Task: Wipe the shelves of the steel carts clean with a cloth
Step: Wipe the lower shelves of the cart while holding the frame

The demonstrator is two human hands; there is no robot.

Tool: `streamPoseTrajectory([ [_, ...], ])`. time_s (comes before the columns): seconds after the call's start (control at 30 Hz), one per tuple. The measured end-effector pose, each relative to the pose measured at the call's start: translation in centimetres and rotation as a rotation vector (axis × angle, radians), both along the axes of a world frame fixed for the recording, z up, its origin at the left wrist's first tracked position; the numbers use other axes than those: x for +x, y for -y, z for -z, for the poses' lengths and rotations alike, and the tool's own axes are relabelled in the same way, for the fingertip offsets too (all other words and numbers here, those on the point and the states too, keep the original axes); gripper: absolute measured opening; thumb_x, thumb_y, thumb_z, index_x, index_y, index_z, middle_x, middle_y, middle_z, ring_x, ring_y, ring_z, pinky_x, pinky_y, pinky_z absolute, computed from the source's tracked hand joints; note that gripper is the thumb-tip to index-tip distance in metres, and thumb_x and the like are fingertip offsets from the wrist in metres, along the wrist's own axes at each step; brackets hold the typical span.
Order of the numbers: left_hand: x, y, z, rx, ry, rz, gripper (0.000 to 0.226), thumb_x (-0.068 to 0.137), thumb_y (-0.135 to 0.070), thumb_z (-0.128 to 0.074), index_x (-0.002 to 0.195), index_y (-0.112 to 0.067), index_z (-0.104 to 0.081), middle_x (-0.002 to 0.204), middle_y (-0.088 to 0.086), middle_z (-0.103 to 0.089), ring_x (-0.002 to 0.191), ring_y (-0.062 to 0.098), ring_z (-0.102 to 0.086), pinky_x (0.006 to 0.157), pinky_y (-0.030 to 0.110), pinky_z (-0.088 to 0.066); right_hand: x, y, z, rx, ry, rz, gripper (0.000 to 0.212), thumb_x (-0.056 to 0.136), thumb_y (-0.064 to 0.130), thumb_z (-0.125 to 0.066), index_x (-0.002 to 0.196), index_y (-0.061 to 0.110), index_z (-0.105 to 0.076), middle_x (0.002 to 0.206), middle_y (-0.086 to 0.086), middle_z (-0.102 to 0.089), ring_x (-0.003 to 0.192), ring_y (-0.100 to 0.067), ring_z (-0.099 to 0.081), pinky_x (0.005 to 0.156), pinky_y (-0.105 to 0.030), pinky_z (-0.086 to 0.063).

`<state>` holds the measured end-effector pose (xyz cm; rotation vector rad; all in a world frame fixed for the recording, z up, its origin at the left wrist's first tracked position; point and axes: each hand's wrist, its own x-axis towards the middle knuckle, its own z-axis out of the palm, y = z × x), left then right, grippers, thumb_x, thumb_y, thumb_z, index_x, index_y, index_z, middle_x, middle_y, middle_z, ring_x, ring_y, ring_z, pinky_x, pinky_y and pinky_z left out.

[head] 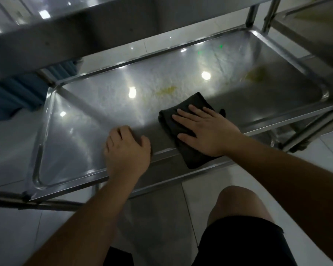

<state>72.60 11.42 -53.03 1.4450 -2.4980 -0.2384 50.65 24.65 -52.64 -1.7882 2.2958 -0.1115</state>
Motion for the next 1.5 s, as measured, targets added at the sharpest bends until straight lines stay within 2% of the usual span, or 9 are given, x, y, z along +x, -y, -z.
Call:
streamPoseTrajectory([
  [0.13,-0.1,0.3,0.4,-0.007,0.006,0.046,0.056,0.1,-0.052,-0.044,0.148,-0.021,-0.043,0.154,0.009,-0.045,0.142,0.033,-0.044,0.119,0.054,-0.036,-5.9,-3.8,-0.8,0.018,-0.024,0.092,0.081,0.092,0.082,-0.003,0.163,0.044,0.001,0.17,0.02,0.002,0.157,-0.007,0.005,0.125,-0.034,0.002],
  [0.27,-0.3,0.2,0.3,0.013,0.005,0.062,0.056,0.097,-0.054,-0.038,0.144,-0.026,-0.045,0.15,0.004,-0.051,0.137,0.03,-0.049,0.115,0.053,-0.039,-13.0,-8.5,-1.8,0.105,-0.094,0.331,0.091,0.086,0.08,0.0,0.166,0.035,-0.003,0.174,0.007,0.0,0.159,-0.021,-0.002,0.128,-0.047,-0.009],
  [0.43,-0.7,-0.1,0.0,0.002,0.011,0.042,0.051,0.097,-0.05,-0.042,0.139,-0.023,-0.05,0.143,0.006,-0.055,0.13,0.031,-0.052,0.111,0.052,-0.042,-12.4,-7.4,-1.5,0.067,-0.012,0.759,0.074,0.104,0.064,-0.013,0.166,0.026,-0.001,0.174,0.0,0.001,0.159,-0.033,0.001,0.126,-0.056,-0.007],
  [0.67,-0.4,0.7,-0.2,0.008,0.015,0.05,0.045,0.101,-0.043,-0.05,0.139,-0.019,-0.051,0.141,0.01,-0.056,0.127,0.035,-0.055,0.108,0.053,-0.044,-3.1,-2.5,0.1,0.015,-0.017,0.391,0.082,0.094,0.074,-0.007,0.165,0.034,0.001,0.173,0.01,0.001,0.16,-0.024,0.003,0.127,-0.051,-0.002],
  [0.9,0.2,0.7,-0.3,0.003,0.052,0.082,0.043,0.101,-0.045,-0.048,0.139,-0.026,-0.047,0.141,0.006,-0.055,0.124,0.033,-0.055,0.107,0.056,-0.045,-11.4,-7.7,-0.5,0.016,-0.056,0.045,0.077,0.092,0.085,-0.003,0.16,0.052,0.005,0.167,0.023,0.003,0.156,-0.006,0.004,0.127,-0.041,-0.002],
  [1.0,0.2,0.9,-0.2,0.011,0.064,0.082,0.045,0.101,-0.047,-0.05,0.141,-0.026,-0.046,0.142,0.006,-0.055,0.126,0.033,-0.055,0.108,0.056,-0.046,-17.9,-11.5,-0.7,0.032,-0.082,0.249,0.074,0.084,0.093,-0.002,0.151,0.065,0.012,0.171,0.015,-0.004,0.156,-0.013,-0.004,0.124,-0.048,-0.008],
  [1.27,-0.3,0.4,0.2,0.022,0.068,0.053,0.046,0.098,-0.05,-0.049,0.138,-0.027,-0.046,0.138,0.006,-0.054,0.125,0.033,-0.054,0.105,0.054,-0.044,-18.4,-6.7,1.1,-0.007,-0.018,1.022,0.089,0.09,0.076,-0.006,0.165,0.028,-0.004,0.173,-0.008,-0.001,0.156,-0.045,0.005,0.124,-0.062,0.0],
  [1.37,-0.1,0.5,0.3,0.032,0.072,0.044,0.045,0.099,-0.048,-0.05,0.138,-0.027,-0.046,0.139,0.006,-0.054,0.126,0.032,-0.053,0.107,0.054,-0.043,-12.5,-2.5,0.8,-0.03,0.022,0.861,0.086,0.094,0.072,-0.013,0.166,0.024,-0.006,0.174,-0.007,-0.002,0.157,-0.043,0.002,0.124,-0.06,-0.002],
  [1.5,-0.1,0.5,0.1,0.031,0.071,0.058,0.043,0.099,-0.048,-0.049,0.137,-0.028,-0.045,0.14,0.006,-0.052,0.127,0.033,-0.053,0.107,0.055,-0.043,-7.1,-1.2,0.8,-0.03,-0.017,0.313,0.08,0.096,0.075,-0.011,0.165,0.035,0.0,0.173,0.009,0.004,0.159,-0.026,0.007,0.127,-0.047,0.001],
])
